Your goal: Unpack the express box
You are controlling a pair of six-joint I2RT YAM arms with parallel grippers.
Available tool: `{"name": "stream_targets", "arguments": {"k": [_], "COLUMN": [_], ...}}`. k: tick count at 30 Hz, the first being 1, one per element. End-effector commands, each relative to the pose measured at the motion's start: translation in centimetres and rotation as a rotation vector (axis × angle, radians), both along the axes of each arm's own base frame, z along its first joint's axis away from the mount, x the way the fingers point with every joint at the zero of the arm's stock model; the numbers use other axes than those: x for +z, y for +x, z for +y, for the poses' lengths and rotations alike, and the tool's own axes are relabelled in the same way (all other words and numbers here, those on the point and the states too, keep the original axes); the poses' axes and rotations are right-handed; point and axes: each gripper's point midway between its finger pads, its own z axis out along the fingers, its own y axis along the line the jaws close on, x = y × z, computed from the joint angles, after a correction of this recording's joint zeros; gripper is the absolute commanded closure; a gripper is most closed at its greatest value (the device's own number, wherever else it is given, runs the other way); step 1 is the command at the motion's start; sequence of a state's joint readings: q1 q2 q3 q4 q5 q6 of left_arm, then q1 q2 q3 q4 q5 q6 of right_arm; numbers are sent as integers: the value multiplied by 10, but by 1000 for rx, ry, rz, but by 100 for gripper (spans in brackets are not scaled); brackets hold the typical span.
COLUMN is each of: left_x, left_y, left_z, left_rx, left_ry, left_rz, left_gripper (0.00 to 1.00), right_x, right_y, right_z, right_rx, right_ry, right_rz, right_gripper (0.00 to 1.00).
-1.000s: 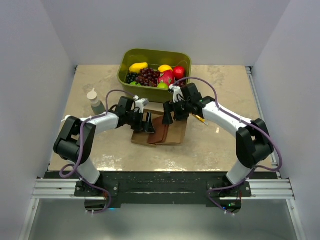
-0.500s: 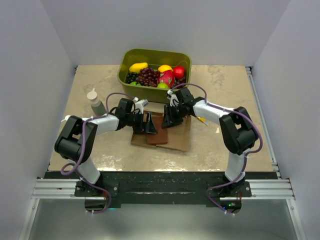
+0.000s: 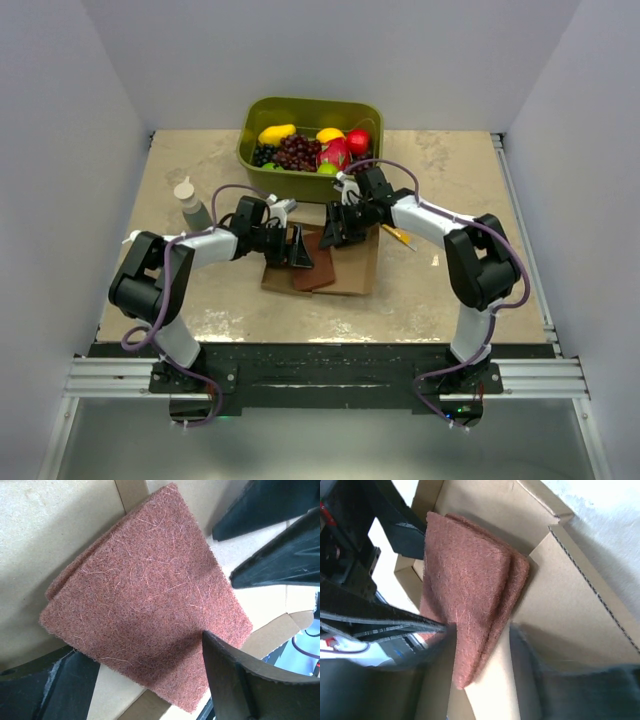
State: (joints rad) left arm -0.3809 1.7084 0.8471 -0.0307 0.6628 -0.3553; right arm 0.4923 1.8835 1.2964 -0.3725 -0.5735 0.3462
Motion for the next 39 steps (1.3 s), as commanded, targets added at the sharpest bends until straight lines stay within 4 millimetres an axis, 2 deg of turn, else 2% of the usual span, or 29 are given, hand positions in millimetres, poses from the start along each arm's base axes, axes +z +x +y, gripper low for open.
{"name": "stream_targets", "arguments": {"k": [1,3,5,7,10,12,13,16,18,19,23,25,28,29,30,32,33,34,35,36,39], "left_x": [6,7,10,16,25,29,33,39,41,44,48,51,55,55,54,54,51,50,47,40,37], "left_y": [5,6,2,1,-1,-3,-3,-4,-3,-2,0,0,3,3,5,9,11,16,18,20,28], "left_z": [-3,-4,-7,-8,-7,-4,-4,-2,0,-1,-1,-1,-2,-3,-2,-2,-1,-1,0,3,6], "left_rx": [-49,-63,-91,-112,-128,-115,-127,-130,-124,-133,-143,-154,-161,-162,-154,-146,-128,-122,-112,-80,-63], "left_ry": [-44,-86,-142,-192,-258,-300,-326,-374,-388,-404,-429,-437,-457,-460,-456,-448,-433,-416,-399,-360,-319], "left_rz": [-29,-32,-26,-31,-39,-22,-32,-24,-20,-34,-30,-34,-31,-29,-25,-28,-18,-28,-26,5,-1], "left_gripper": [25,29,38,46,53,57,62,75,77,82,94,100,100,100,100,100,96,84,78,67,59], "right_x": [32,24,19,11,2,1,-1,-1,2,2,5,13,19,24,26,36,41,46,49,51,62], "right_y": [19,18,17,15,10,6,6,9,9,10,13,10,6,-1,-1,-5,-4,-3,-3,-1,7], "right_z": [2,3,4,5,10,15,17,17,19,18,17,21,26,29,31,36,37,37,35,33,13], "right_rx": [16,19,24,35,65,94,98,100,115,112,124,155,197,231,244,289,296,300,305,304,261], "right_ry": [74,70,73,76,106,143,146,146,162,153,149,197,259,303,325,380,390,396,399,391,367], "right_rz": [-131,-118,-101,-79,-42,-15,-12,-16,-24,-26,-53,-58,-50,-31,-30,-29,-38,-52,-63,-73,-99], "right_gripper": [34,27,24,24,26,27,27,27,28,28,23,22,22,25,36,51,60,74,79,82,88]}}
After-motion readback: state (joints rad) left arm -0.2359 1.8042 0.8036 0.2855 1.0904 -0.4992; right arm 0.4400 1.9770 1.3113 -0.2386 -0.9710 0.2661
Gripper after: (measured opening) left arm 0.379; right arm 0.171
